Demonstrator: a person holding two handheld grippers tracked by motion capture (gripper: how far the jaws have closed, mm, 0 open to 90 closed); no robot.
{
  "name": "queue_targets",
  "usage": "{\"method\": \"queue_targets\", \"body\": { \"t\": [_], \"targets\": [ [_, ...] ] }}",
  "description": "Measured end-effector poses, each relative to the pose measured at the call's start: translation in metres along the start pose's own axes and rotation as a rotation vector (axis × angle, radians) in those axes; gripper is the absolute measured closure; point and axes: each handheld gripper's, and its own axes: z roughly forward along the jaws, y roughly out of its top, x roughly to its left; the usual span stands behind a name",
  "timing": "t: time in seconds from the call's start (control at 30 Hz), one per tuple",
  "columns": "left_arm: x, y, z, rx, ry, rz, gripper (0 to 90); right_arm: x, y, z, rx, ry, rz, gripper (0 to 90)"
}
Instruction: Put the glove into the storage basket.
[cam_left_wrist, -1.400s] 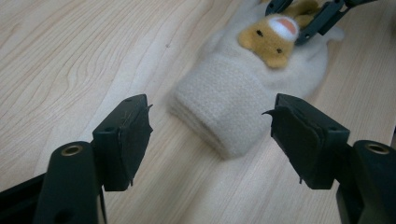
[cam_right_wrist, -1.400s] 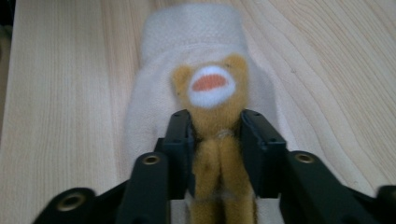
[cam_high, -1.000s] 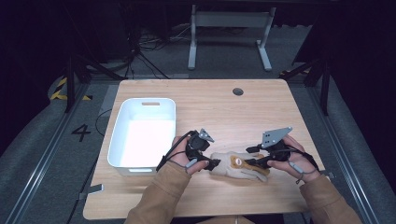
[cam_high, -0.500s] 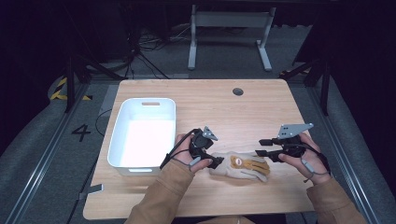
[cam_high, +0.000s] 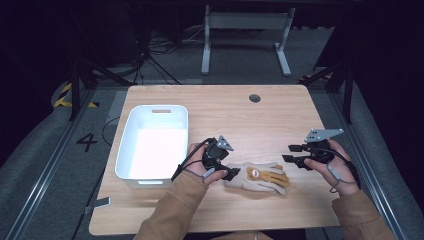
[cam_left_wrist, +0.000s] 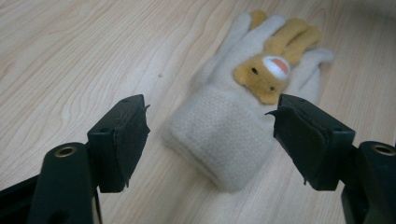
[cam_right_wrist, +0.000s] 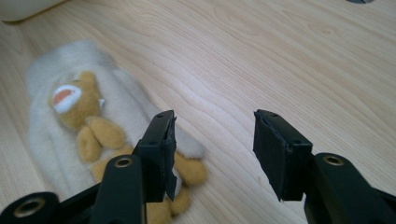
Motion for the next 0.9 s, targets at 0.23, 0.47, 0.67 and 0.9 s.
{"method": "queue_targets", "body": {
  "t": [0.23, 0.47, 0.67, 0.9],
  "targets": [
    [-0.003, 0.000, 0.003, 0.011, -0.015, 0.020, 26.9, -0.004, -0.003, -0.003, 0.051, 0.022, 0.008, 61.2],
    [-0.009, 0.002, 0.013, 0.022, -0.039, 0.044, 24.9, -0.008, -0.008, -0.004, 0.060, 0.019, 0.037, 59.7],
    [-0.008, 0.001, 0.022, 0.033, -0.057, 0.057, 23.7, -0.016, -0.016, -0.005, 0.062, -0.009, 0.078, 59.5],
    [-0.007, -0.002, 0.034, 0.052, -0.077, 0.105, 21.8, -0.023, -0.023, -0.004, 0.063, -0.007, 0.106, 59.2]
  ]
}}
